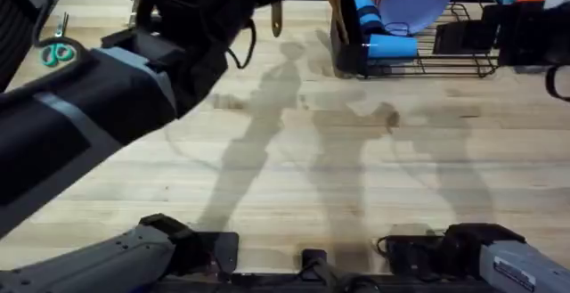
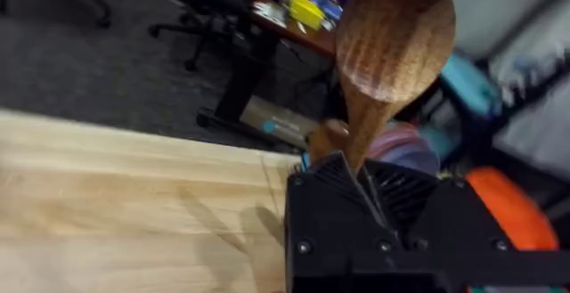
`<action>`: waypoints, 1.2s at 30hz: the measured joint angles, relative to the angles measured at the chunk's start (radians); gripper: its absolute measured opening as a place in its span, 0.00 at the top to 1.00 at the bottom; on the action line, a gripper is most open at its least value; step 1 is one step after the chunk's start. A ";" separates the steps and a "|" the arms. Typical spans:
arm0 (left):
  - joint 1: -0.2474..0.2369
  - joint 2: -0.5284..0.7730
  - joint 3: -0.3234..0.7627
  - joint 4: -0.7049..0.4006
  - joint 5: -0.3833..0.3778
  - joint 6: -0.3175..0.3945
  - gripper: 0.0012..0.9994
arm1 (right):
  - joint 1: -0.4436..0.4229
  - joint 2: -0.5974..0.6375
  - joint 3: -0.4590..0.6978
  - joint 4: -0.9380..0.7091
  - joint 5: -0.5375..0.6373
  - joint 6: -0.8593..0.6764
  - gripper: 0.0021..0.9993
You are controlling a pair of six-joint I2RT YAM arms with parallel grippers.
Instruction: Pick up the spoon on the table one by one and put them onto the rack
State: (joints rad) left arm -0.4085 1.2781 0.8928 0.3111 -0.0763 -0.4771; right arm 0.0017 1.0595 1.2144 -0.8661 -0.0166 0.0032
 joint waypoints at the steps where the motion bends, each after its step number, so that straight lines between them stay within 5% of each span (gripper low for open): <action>1: -0.017 0.000 0.000 0.001 0.007 0.045 0.96 | 0.000 0.000 0.000 0.000 0.000 0.000 0.00; 6: -0.107 0.000 0.000 0.051 0.036 0.229 0.96 | 0.000 0.000 0.000 0.000 0.000 0.000 0.00; 9: -0.118 0.000 0.000 0.079 0.037 0.253 0.96 | 0.000 0.000 0.000 0.000 0.000 0.000 0.00; 22: -0.133 0.000 0.000 0.093 0.073 0.280 0.96 | 0.000 0.000 0.000 0.000 0.000 0.000 0.00; 27: -0.154 0.026 0.000 0.179 0.081 0.281 0.96 | 0.000 0.000 0.000 0.000 0.000 0.000 0.00; 32: -0.203 0.136 0.000 0.291 0.087 0.280 0.96 | 0.000 0.000 0.000 0.000 0.000 0.000 0.00; 36: -0.215 0.269 0.108 0.294 0.088 0.268 0.96 | 0.000 0.000 0.000 0.000 0.000 0.000 0.00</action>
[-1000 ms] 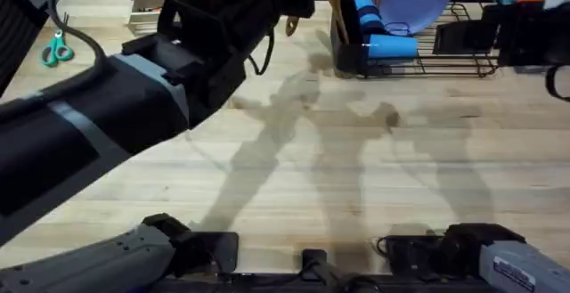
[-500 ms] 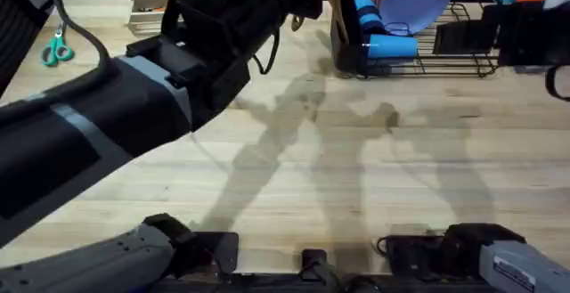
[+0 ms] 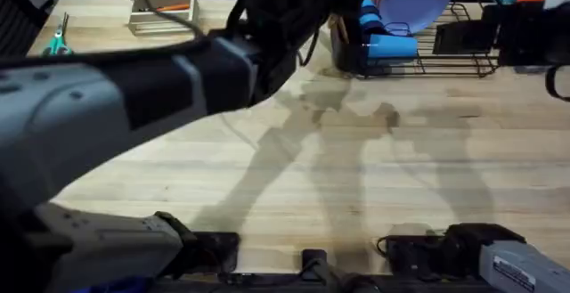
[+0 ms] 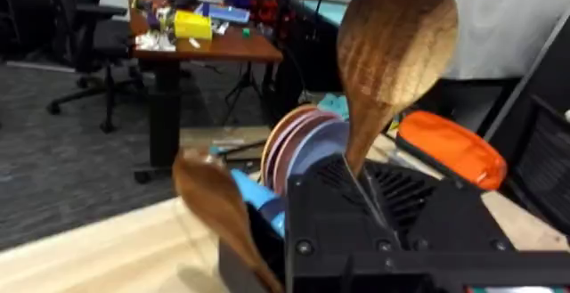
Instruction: Pick up the spoon on the table one by one and put them onto the rack
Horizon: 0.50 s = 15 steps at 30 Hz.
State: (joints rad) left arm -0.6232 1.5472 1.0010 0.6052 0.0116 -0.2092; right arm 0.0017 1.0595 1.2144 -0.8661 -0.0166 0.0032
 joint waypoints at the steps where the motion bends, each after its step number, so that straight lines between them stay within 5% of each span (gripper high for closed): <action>1: -0.002 0.013 0.019 0.001 0.000 0.000 0.96 | 0.000 0.000 0.000 0.000 0.000 0.000 0.00; 15: -0.020 0.222 0.161 0.046 0.002 -0.059 0.96 | 0.000 0.000 0.000 0.000 0.000 0.000 0.00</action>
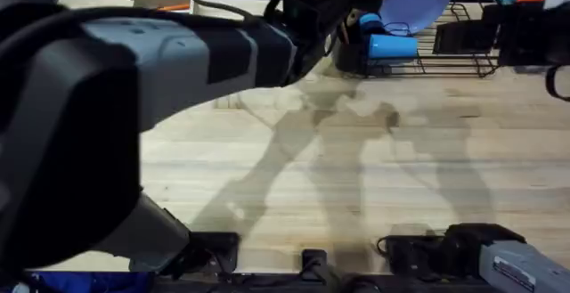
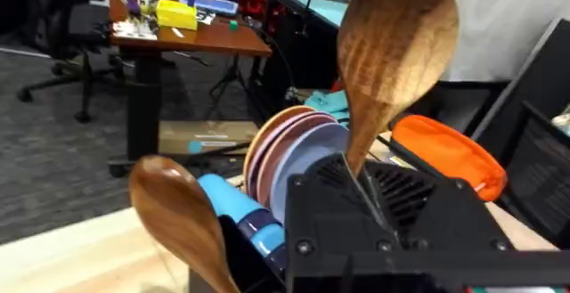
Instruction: Pick up the spoon on the table one by one and put them onto the rack
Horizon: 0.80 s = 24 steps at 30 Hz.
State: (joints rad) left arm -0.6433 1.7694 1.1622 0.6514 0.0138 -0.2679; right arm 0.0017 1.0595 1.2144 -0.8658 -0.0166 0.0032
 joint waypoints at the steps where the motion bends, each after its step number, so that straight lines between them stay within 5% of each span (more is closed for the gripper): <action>1: -0.002 0.009 0.000 0.005 0.001 -0.009 0.96 | 0.000 0.000 0.000 0.000 0.000 0.000 0.00; 9: -0.003 0.063 0.000 0.017 0.002 -0.076 0.96 | 0.000 0.000 0.000 0.000 0.000 0.000 0.00; 24: -0.003 0.065 0.000 -0.038 0.002 -0.072 0.96 | 0.000 0.000 0.000 0.000 0.000 0.000 0.00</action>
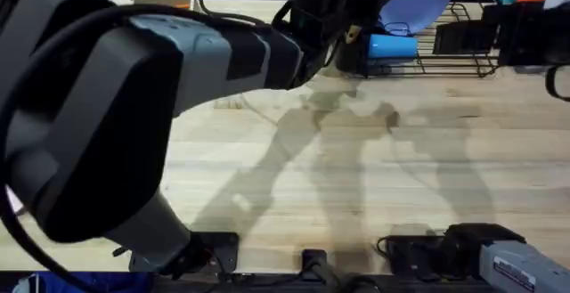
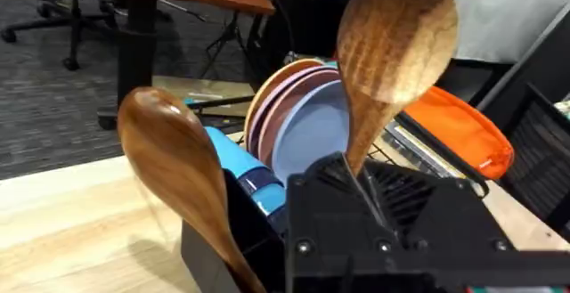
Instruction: Pick up the spoon on the table one by one and put them onto the rack
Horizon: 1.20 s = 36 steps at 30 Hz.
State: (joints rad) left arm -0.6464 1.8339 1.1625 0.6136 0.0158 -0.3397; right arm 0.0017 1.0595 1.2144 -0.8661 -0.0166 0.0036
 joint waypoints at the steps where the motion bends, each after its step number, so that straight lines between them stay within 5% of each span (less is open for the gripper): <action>1: 0.000 0.000 0.000 0.000 0.000 0.000 0.96 | 0.000 0.000 0.000 0.000 0.000 0.000 0.00; 8: 0.000 0.001 0.000 0.008 0.000 0.000 0.96 | 0.000 0.000 0.000 0.000 0.000 0.000 0.00; 22: 0.000 0.001 0.000 -0.239 0.000 0.003 0.96 | 0.000 0.000 0.000 0.000 0.000 0.000 0.00; 36: 0.000 0.001 0.030 -0.367 0.000 0.004 0.90 | 0.000 0.000 0.000 0.000 0.000 0.000 0.00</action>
State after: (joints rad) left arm -0.6464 1.8347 1.1923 0.2469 0.0154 -0.3358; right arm 0.0017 1.0595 1.2144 -0.8665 -0.0166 0.0032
